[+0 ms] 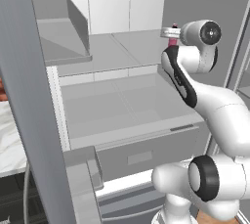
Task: Open the fridge, grab two sodas, and place both sodas inside the bowl with ice on the dining counter.
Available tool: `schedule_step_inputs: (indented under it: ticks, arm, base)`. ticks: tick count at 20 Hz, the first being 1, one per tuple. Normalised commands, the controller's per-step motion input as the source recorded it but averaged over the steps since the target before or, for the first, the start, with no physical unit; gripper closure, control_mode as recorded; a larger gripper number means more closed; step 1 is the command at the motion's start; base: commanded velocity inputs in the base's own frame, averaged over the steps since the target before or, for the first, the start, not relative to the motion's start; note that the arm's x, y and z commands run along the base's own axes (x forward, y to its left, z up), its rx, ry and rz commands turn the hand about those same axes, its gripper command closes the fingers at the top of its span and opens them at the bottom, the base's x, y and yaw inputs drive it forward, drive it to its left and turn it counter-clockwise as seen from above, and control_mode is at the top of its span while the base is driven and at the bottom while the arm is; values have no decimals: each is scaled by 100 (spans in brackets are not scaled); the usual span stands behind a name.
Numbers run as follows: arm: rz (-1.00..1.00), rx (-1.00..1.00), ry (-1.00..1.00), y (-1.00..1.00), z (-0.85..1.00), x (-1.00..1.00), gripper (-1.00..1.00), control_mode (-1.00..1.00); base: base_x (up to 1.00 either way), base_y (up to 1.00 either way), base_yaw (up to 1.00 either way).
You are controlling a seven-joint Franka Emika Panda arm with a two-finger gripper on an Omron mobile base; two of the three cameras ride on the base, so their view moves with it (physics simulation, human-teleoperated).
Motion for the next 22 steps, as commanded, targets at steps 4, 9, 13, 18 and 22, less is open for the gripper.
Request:
schedule_step_inputs:
  ticks: [4,9,13,18,22]
  arm:
    - [0,0,0,-11,-5,28,-100,-100]
    - [0,0,0,0,-6,21,-100,-100]
    - [0,0,0,0,-2,23,-100,-100]
    - [0,0,0,0,-3,29,-100,-100]
    - [0,0,0,0,-4,31,-100,-100]
  base:
    - [0,0,0]
    - [0,0,0]
    - [0,0,0]
    - [0,0,0]
    - [0,0,0]
